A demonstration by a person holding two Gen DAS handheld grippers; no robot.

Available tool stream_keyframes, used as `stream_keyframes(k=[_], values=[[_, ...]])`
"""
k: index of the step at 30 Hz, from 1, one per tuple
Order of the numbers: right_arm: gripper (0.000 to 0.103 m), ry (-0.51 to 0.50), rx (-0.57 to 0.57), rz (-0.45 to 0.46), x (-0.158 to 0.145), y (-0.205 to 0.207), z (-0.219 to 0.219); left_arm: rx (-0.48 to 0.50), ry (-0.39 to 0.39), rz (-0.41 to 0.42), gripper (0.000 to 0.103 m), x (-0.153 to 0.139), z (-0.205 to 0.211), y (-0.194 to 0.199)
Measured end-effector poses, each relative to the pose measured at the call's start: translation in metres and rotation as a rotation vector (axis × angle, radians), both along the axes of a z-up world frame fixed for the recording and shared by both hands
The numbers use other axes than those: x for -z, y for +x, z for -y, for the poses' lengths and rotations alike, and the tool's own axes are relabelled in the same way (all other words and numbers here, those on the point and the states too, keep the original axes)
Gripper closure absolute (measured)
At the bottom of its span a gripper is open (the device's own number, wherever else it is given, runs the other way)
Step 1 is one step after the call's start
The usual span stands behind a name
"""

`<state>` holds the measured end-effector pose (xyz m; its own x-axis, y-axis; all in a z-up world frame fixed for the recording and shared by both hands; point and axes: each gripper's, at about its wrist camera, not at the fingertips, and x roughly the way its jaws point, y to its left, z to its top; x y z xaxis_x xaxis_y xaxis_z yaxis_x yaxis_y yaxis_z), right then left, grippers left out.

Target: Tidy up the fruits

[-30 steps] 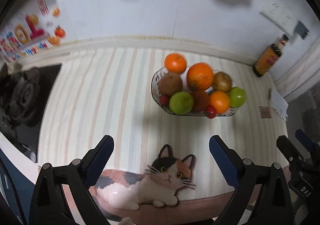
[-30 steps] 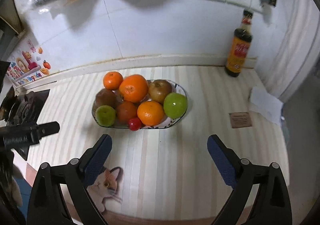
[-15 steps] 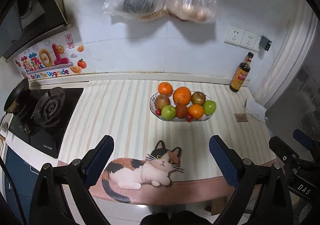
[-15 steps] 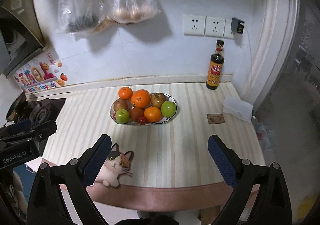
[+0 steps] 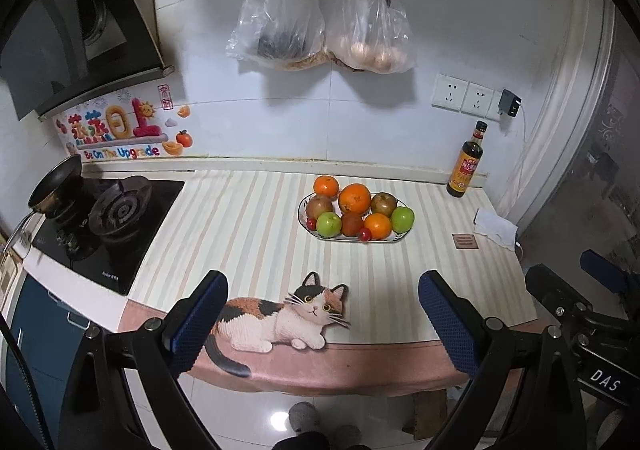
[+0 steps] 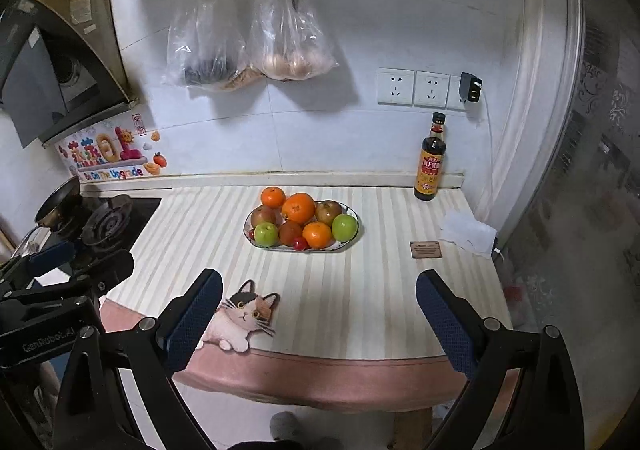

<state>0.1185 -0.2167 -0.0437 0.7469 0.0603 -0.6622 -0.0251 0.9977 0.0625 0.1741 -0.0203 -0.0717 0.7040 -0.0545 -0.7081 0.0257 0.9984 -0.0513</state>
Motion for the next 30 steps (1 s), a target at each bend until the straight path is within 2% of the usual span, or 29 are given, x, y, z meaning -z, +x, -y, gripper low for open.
stream_keyframes(k=[10, 15, 17, 19, 30], values=[[0.003, 0.009, -0.045, 0.01, -0.008, -0.024, 0.016, -0.052, 0.005, 0.008, 0.005, -0.007, 0.006, -0.032], [0.003, 0.017, -0.056, 0.01, -0.011, -0.027, 0.02, -0.052, 0.006, 0.013, 0.005, -0.01, 0.005, -0.031], [0.003, 0.02, -0.053, 0.008, -0.011, -0.024, 0.021, -0.046, 0.014, 0.004, 0.005, -0.011, 0.005, -0.022], [0.003, 0.024, -0.047, -0.003, -0.01, -0.014, 0.021, -0.05, 0.03, -0.008, 0.0, -0.01, 0.004, -0.008], [0.003, 0.004, 0.003, -0.077, 0.012, 0.075, 0.02, -0.08, 0.069, -0.068, 0.0, 0.01, -0.008, 0.067]])
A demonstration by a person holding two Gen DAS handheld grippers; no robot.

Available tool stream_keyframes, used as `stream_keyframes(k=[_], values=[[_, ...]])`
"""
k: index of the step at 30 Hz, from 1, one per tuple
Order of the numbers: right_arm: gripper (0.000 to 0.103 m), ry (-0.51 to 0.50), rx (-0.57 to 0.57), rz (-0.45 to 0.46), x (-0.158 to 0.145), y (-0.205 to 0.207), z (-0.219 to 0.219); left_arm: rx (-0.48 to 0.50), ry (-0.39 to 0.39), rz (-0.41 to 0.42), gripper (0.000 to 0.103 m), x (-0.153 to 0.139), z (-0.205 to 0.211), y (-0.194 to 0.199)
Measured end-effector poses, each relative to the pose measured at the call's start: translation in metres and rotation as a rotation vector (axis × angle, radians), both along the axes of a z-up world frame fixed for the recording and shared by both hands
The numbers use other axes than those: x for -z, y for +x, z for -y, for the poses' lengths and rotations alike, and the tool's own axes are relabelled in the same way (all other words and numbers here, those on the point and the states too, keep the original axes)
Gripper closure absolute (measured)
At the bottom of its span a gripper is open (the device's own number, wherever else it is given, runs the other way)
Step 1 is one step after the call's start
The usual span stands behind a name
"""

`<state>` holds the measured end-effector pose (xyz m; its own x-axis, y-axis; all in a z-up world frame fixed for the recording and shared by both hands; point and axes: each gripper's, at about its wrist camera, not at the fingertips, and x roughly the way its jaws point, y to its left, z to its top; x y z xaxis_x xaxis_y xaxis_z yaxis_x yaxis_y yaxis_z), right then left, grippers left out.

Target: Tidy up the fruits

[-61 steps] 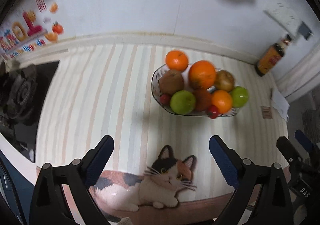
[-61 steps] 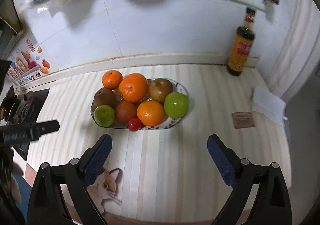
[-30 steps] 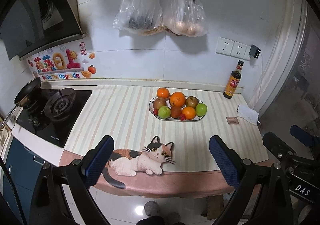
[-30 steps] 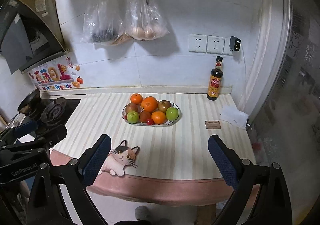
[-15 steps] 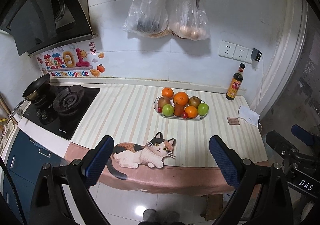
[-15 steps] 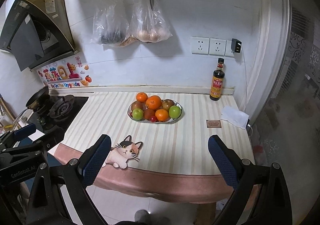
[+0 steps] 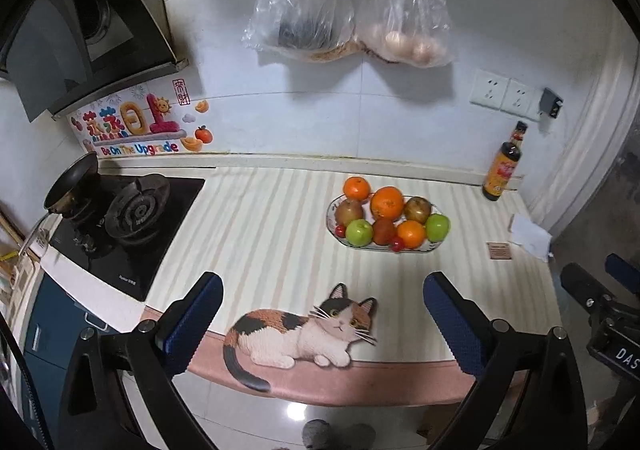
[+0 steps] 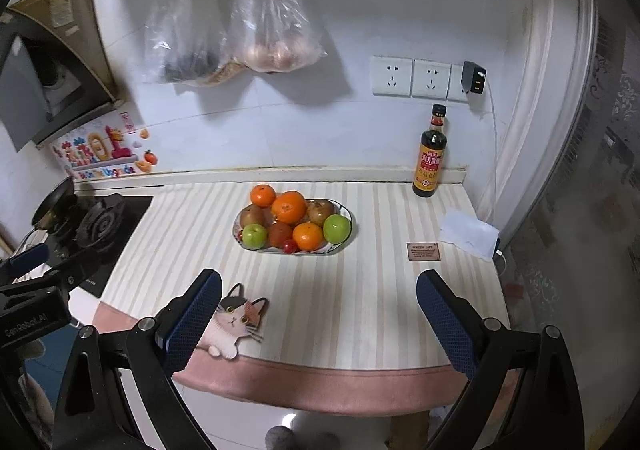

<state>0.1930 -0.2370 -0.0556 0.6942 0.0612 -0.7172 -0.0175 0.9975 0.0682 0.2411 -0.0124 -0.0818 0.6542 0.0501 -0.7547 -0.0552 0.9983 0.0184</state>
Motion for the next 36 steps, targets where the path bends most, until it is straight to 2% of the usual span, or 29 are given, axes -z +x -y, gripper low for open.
stream_keyframes(k=[5, 12, 20, 36], values=[[0.003, 0.002, 0.004, -0.044, 0.014, 0.03, -0.002, 0.007, 0.011, -0.043, 0.0, 0.015, 0.002, 0.025], [0.003, -0.014, -0.001, -0.084, 0.03, 0.052, -0.011, 0.015, 0.01, -0.082, 0.0, 0.028, 0.005, 0.037], [0.003, -0.02, -0.001, -0.09, 0.033, 0.058, -0.014, 0.026, 0.0, -0.099, 0.0, 0.031, 0.006, 0.042], [0.003, -0.023, -0.004, -0.087, 0.031, 0.056, -0.017, 0.012, -0.001, -0.071, 0.0, 0.025, 0.005, 0.041]])
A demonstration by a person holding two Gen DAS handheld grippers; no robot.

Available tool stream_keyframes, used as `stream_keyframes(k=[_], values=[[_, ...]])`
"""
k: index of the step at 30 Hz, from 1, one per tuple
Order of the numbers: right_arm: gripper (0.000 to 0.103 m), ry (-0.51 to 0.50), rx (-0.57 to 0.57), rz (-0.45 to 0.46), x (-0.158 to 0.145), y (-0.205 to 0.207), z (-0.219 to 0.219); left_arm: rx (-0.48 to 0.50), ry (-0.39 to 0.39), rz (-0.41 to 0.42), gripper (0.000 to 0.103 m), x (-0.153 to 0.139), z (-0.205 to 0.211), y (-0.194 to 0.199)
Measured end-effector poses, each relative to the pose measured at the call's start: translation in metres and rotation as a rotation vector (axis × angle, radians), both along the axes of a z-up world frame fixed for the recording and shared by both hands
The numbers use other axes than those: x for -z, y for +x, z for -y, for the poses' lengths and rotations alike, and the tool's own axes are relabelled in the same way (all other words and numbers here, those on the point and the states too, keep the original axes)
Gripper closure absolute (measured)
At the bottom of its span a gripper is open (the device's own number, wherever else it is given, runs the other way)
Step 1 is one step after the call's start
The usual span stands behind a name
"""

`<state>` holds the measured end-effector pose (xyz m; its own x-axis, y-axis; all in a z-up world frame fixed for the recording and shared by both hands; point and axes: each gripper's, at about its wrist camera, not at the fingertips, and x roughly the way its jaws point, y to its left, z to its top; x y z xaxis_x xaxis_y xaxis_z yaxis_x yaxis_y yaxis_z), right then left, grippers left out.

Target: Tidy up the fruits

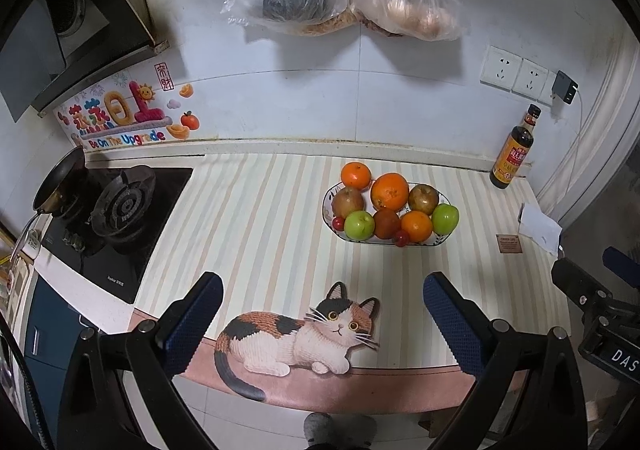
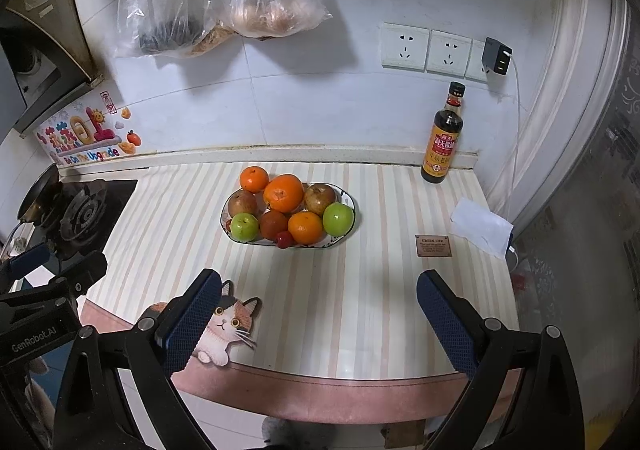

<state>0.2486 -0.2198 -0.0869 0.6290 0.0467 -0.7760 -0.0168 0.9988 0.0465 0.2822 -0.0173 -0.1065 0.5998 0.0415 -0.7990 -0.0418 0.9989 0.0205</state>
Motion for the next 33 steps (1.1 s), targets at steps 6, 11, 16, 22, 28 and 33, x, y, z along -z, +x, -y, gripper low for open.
stream_keyframes(k=[6, 11, 16, 22, 28, 33], values=[[0.003, 0.0, -0.006, -0.005, -0.001, 0.001, 0.0, 0.002, -0.007, 0.001, 0.0, 0.0, -0.001, -0.001], [0.003, -0.003, -0.013, -0.013, 0.0, 0.004, -0.002, 0.003, -0.008, -0.001, 0.0, 0.0, -0.001, 0.0], [0.003, -0.003, -0.018, -0.021, 0.002, 0.007, -0.003, 0.001, -0.004, -0.005, 0.0, 0.002, -0.002, 0.001], [0.003, -0.004, -0.024, -0.028, 0.005, 0.01, -0.006, -0.002, -0.005, -0.001, 0.0, 0.003, -0.004, 0.002], [0.003, -0.006, -0.029, -0.027, 0.005, 0.012, -0.007, -0.006, 0.001, 0.001, 0.0, 0.003, -0.006, 0.002], [0.003, -0.005, -0.028, -0.026, 0.005, 0.013, -0.007, -0.004, 0.002, 0.002, 0.0, 0.004, -0.005, 0.002]])
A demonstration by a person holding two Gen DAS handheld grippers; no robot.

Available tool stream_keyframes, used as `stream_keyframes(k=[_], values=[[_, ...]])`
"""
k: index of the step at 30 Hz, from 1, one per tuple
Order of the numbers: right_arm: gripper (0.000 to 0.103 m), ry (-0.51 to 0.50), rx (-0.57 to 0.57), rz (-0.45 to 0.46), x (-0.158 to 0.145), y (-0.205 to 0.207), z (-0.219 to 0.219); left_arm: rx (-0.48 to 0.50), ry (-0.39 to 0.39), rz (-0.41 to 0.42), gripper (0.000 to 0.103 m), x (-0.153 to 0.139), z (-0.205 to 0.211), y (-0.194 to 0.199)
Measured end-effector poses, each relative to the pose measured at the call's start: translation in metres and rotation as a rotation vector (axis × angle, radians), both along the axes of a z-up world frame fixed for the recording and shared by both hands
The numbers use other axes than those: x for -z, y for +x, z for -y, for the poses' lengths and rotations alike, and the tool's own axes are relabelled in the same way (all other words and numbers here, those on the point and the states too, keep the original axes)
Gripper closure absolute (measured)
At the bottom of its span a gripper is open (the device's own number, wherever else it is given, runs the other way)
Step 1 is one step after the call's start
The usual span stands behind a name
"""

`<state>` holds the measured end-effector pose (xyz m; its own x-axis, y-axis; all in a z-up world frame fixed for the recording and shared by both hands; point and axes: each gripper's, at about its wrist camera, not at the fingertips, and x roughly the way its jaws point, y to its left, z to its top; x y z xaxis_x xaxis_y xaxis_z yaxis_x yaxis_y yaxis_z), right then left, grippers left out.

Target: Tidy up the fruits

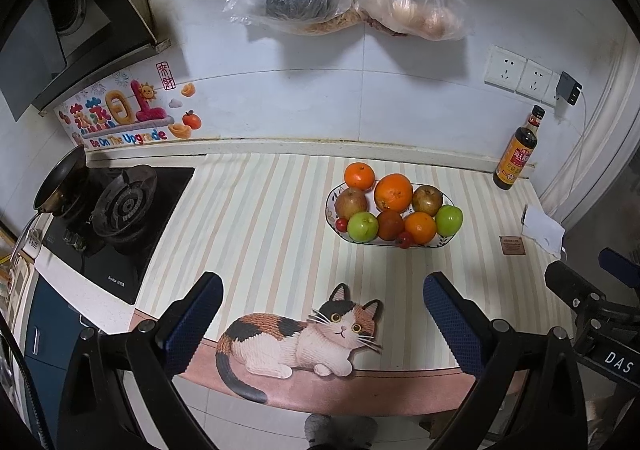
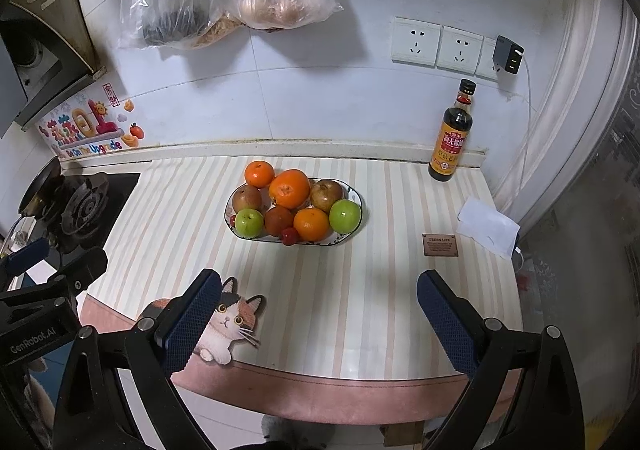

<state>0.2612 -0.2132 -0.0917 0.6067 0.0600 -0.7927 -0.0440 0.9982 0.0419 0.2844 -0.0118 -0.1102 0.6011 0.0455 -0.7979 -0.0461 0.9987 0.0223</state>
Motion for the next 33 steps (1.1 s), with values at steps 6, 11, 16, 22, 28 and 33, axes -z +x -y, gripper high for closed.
stream_keyframes(k=[6, 11, 16, 22, 28, 33], values=[[0.003, 0.004, 0.001, -0.002, -0.0001, 0.0008, 0.0009, -0.001, -0.001, 0.0, 0.0, 0.0003, 0.0006, 0.0001], [0.003, 0.002, 0.004, -0.003, 0.0002, 0.0014, 0.0037, 0.003, 0.002, 0.0, 0.0, 0.0009, 0.0017, 0.0006], [0.003, 0.005, 0.006, -0.004, 0.0006, 0.0015, 0.0063, 0.01, 0.005, -0.001, 0.0, 0.0018, 0.0048, 0.0022], [0.002, 0.003, 0.008, -0.003, 0.0009, 0.001, 0.0077, 0.014, 0.007, -0.001, 0.0, 0.0027, 0.007, 0.0026], [0.002, 0.005, 0.01, -0.004, 0.0012, 0.0013, 0.0089, 0.017, 0.008, -0.001, 0.0, 0.003, 0.0079, 0.0029], [0.002, 0.005, 0.015, -0.004, 0.0016, 0.0004, 0.0086, 0.025, 0.014, 0.007, 0.0, 0.0027, 0.009, 0.0053]])
